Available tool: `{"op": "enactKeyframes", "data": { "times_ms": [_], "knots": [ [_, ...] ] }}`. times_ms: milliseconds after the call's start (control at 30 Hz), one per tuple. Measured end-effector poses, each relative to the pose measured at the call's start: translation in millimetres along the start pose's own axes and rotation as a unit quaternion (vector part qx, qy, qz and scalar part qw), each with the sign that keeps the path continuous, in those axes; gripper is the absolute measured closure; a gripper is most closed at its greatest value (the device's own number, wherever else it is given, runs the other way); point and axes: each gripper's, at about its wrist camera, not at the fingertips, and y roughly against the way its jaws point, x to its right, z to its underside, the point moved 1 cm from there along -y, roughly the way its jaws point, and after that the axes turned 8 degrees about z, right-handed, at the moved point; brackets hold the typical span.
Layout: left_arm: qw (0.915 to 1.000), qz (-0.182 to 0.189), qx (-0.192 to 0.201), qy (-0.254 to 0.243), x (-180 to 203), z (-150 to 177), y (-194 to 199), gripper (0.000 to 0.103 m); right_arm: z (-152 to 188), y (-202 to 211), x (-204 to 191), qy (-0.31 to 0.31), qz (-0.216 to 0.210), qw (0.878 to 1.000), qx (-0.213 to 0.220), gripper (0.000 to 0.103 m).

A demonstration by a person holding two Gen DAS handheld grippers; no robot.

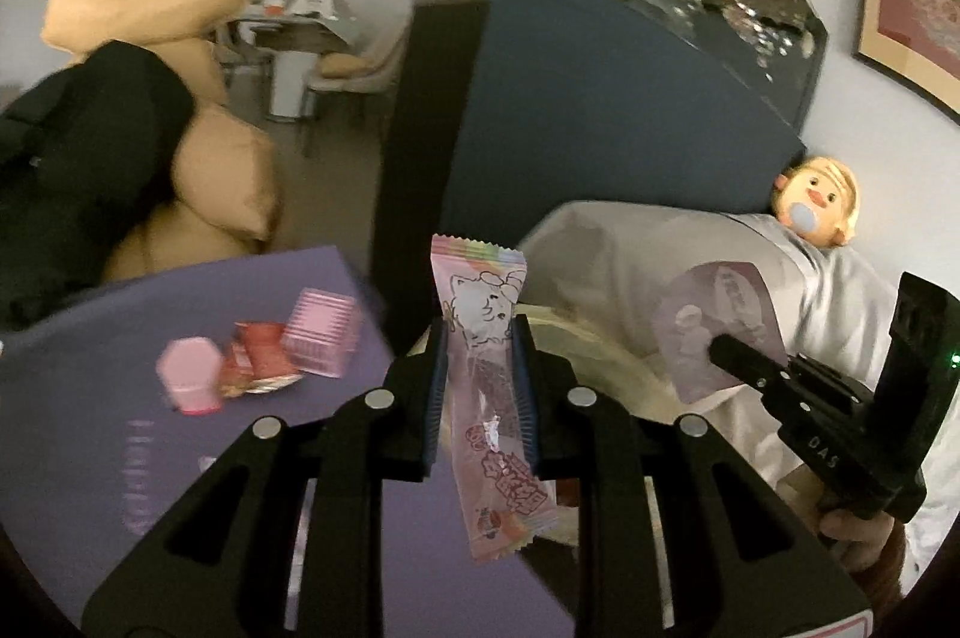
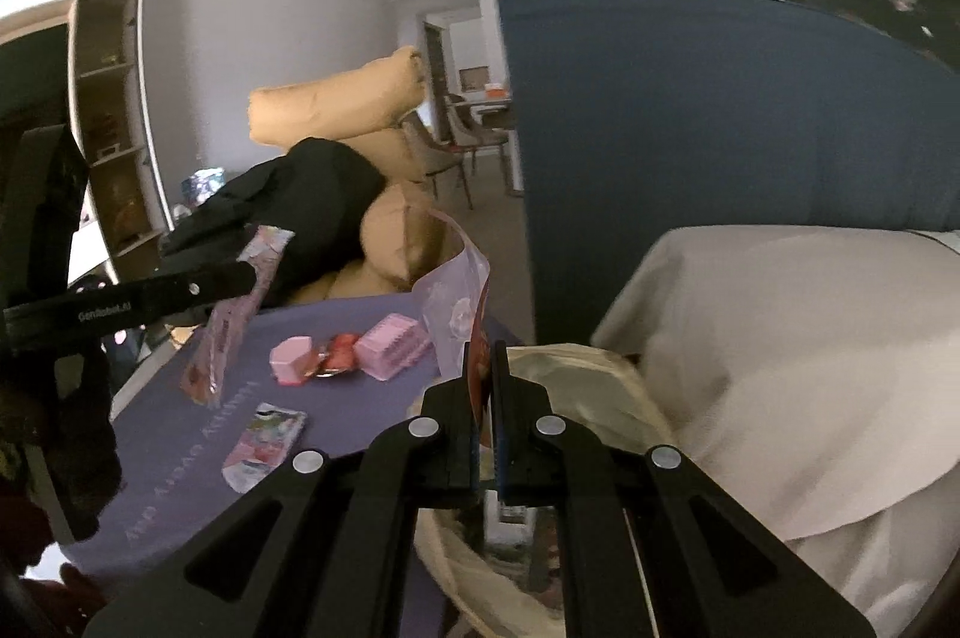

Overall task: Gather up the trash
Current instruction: 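Carry both wrappers over the trash bag and open both tools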

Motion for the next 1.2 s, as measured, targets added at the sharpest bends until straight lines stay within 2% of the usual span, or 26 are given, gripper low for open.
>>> {"op": "enactKeyframes", "data": {
  "times_ms": [167, 300, 633, 800, 967, 1200],
  "knots": [
    [0.9989, 0.041, -0.022, 0.003, 21.9, 10.9, -35.5, 0.083, 7.0, 3.1, 21.0, -0.012, 0.019, 1.000, -0.004, 0.097],
    [0.9978, 0.054, -0.038, 0.008, 32.5, 17.6, -67.1, 0.083, 11.4, 3.2, 37.0, -0.029, 0.032, 0.999, -0.006, 0.097],
    [0.9958, 0.052, -0.071, 0.023, 27.6, 27.4, -114.6, 0.080, 19.1, -4.4, 52.1, -0.044, 0.052, 0.998, -0.019, 0.097],
    [0.9950, 0.049, -0.078, 0.039, 16.7, 29.2, -114.6, 0.066, 20.3, -9.0, 52.0, -0.044, 0.050, 0.997, -0.024, 0.097],
    [0.9952, 0.039, -0.074, 0.050, 5.9, 29.2, -103.1, 0.066, 12.9, -18.2, 47.0, -0.052, 0.037, 0.998, -0.025, 0.097],
    [0.9960, 0.008, -0.068, 0.057, -26.1, 39.3, -51.5, 0.064, 19.5, -37.2, 29.8, -0.041, 0.013, 0.998, -0.052, 0.097]
  ]
}}
